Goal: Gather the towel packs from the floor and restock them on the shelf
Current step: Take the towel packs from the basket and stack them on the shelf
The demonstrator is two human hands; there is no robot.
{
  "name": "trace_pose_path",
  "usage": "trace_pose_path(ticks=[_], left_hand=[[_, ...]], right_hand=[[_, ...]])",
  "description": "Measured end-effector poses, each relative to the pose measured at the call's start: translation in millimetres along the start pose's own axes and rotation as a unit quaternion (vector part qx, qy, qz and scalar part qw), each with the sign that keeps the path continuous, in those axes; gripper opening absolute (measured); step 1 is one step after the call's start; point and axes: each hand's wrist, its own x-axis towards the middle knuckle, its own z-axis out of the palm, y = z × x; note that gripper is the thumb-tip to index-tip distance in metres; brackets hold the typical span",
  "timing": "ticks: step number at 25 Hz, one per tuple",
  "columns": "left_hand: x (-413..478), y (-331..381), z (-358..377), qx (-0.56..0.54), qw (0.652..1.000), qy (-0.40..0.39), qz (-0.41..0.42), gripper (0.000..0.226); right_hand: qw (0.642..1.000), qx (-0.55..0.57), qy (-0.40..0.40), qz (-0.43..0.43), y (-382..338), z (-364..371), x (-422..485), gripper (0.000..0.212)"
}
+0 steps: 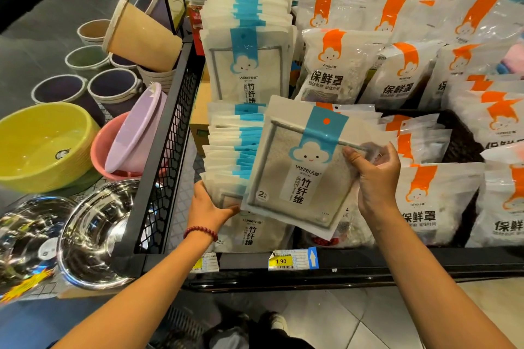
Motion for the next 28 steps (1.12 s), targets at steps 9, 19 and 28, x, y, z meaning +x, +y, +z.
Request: trace_pose_path(ticks=[9,19,28], left_hand=[[7,-1,0,-0.1,0.994,-0.012,-0.035,0.068],[21,9,-10,-0.213,0.976,0.025,0.04,0.052],[16,-19,-2,-0.206,0.978,-0.033,0.009,0.068]], right_hand=[[0.999,0.024,-0.032,0.006,3,1,-2,0.053],[0.992,0.037,-0.116,0.025,17,16,-11,0.044],[0.975,0.012,-0.199,0.102,81,16,-47,0.027]])
